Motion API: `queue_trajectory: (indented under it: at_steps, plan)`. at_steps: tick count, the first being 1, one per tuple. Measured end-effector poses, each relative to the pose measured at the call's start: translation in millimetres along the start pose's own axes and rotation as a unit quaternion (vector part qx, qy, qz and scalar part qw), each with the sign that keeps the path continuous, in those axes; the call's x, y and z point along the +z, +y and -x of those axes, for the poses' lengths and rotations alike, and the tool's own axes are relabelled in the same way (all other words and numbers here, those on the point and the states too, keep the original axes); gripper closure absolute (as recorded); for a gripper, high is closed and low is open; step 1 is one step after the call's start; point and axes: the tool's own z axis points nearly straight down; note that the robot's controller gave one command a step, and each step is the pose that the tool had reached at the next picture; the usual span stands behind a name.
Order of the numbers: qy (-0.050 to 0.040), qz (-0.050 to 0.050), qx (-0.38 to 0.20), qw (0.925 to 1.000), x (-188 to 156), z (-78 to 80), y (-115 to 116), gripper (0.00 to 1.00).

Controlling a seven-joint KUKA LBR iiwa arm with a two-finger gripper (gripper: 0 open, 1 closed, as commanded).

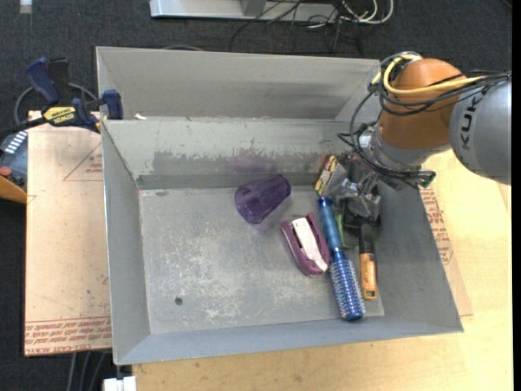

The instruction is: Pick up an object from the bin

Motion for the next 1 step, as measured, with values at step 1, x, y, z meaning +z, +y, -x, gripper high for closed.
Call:
queue_trajectory:
  at_steps: [1]
  plan:
    - [-0.0004,0.000,0.000,1.0000,0.1,-0.1,-0.1,1.00]
